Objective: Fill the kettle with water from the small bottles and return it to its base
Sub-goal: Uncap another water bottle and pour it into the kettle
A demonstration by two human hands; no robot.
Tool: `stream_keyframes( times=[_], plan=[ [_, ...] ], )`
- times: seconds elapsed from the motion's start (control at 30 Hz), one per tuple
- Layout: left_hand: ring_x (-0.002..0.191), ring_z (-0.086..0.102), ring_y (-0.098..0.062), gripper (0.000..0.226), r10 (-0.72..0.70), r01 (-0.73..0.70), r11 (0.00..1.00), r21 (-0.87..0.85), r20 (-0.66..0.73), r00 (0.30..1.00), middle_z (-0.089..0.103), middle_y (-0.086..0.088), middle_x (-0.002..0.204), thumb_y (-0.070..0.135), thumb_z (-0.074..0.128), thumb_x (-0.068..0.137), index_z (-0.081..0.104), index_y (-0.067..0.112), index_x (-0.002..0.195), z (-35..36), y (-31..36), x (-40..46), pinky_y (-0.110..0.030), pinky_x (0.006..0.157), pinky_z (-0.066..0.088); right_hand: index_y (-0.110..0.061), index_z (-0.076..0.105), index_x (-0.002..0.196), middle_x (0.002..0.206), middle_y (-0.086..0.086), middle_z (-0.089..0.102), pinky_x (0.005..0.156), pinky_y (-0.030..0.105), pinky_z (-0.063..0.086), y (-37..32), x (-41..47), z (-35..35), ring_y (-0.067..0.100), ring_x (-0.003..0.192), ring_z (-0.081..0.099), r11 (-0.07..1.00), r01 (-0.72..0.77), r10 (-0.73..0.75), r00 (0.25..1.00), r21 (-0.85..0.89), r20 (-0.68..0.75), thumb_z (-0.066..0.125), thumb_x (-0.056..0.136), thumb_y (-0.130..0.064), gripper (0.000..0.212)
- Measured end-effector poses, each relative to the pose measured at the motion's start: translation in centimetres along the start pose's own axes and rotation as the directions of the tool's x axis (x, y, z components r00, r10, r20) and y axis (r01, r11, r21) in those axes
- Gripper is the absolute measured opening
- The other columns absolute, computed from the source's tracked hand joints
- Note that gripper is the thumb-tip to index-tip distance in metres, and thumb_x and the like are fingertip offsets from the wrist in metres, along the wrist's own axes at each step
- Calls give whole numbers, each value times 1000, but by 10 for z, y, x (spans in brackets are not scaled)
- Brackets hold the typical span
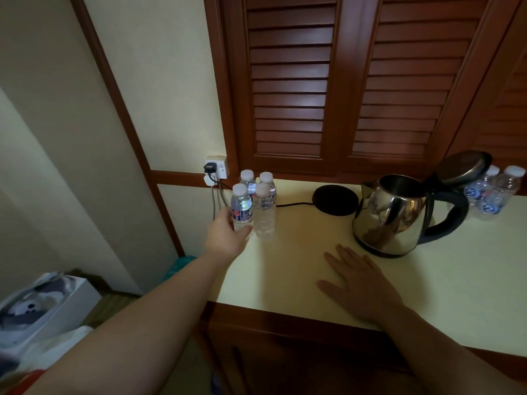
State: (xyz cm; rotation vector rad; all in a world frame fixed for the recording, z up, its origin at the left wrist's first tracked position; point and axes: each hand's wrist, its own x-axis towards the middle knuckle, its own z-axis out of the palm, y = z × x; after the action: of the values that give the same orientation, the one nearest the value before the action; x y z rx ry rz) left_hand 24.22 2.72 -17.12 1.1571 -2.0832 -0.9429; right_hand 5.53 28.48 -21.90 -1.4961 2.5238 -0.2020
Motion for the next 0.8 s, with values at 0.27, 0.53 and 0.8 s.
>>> stream_keyframes(
  times=[0.27,0.53,0.8],
  plan=[
    [89,65,-1,48,62,-62,998,-13,3,998,70,17,102,41,84,82,58,31,121,-1,-9,-48,-20,70,50,-40,9,164,173,-8,-6,128,37,-4,0,-2,0,8,158,-9,999,13,-13,1000,46,-17,26,96,-78,80],
    [79,70,-10,42,181,-173,983,-64,153,971,72,8,90,37,89,77,59,39,107,32,7,-68,-42,75,60,-40,15,163,172,-14,9,124,33,11,6,-3,-27,10,157,8,953,94,-62,991,287,-119,48,97,-69,79],
    [69,59,-9,47,252,-221,964,-145,246,936,64,4,83,40,92,68,63,36,105,76,36,-74,-33,66,49,-31,51,149,139,-7,59,108,38,45,-9,0,-99,11,125,53,903,254,-139,935,346,-325,58,99,-55,56]
  ],
)
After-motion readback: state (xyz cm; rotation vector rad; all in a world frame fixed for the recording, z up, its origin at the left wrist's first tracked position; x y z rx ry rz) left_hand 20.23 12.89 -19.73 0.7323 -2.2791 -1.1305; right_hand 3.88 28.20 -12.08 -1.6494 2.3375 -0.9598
